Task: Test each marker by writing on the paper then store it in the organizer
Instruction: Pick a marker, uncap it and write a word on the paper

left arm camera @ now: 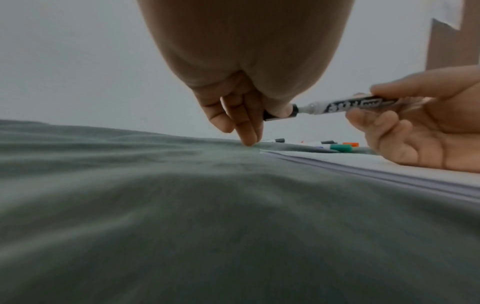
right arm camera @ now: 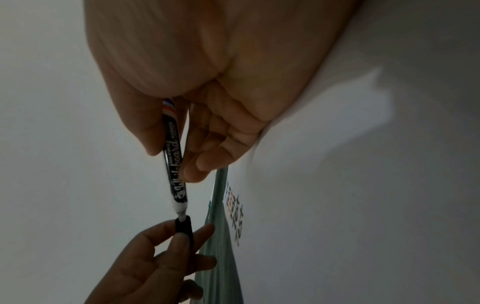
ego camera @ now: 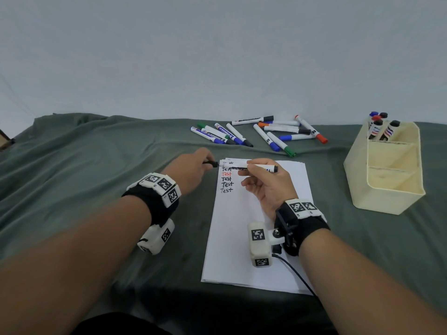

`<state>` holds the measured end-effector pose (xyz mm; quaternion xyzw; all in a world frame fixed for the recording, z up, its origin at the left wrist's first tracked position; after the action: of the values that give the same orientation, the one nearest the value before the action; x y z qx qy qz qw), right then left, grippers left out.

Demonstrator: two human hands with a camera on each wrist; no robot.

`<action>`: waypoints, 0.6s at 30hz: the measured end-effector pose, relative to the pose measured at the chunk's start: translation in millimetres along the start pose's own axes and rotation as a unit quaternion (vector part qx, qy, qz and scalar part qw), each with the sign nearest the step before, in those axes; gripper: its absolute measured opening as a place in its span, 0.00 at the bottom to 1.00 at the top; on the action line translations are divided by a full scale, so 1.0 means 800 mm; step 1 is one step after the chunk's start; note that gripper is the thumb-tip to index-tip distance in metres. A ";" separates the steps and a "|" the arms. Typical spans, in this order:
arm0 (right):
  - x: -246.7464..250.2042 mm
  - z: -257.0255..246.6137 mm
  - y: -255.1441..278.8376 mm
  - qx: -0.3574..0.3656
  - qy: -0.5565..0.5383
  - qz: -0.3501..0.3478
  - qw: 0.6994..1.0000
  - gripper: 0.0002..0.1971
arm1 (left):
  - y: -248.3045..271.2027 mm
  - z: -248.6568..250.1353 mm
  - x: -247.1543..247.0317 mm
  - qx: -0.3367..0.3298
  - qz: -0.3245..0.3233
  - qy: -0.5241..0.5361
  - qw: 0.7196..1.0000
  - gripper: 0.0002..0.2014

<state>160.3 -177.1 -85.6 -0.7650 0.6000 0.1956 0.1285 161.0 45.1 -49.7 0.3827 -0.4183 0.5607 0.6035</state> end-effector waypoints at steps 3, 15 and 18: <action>-0.002 -0.001 0.001 0.000 0.003 -0.001 1.000 0.03 | 0.002 0.015 -0.006 -0.039 -0.013 0.012 0.999 0.06; 0.000 0.003 -0.001 0.007 0.003 -0.007 1.000 0.03 | 0.000 0.016 -0.016 -0.081 -0.004 -0.015 0.997 0.05; -0.001 0.002 -0.002 0.001 0.009 -0.003 1.000 0.04 | 0.000 0.015 -0.015 -0.086 -0.006 -0.015 0.996 0.05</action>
<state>161.2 -175.4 -86.8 -0.7686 0.5987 0.1880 0.1249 159.8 30.1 -56.5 0.3399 -0.4720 0.5134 0.6310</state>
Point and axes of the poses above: each hand's wrist, its own y-axis away from the middle knuckle, its own x-axis out of the back of the hand, z = x × y, the point moved 1 cm from there along -y, towards the middle knuckle, and after that the axes turned 5 degrees about -z, right-handed, at the moved point
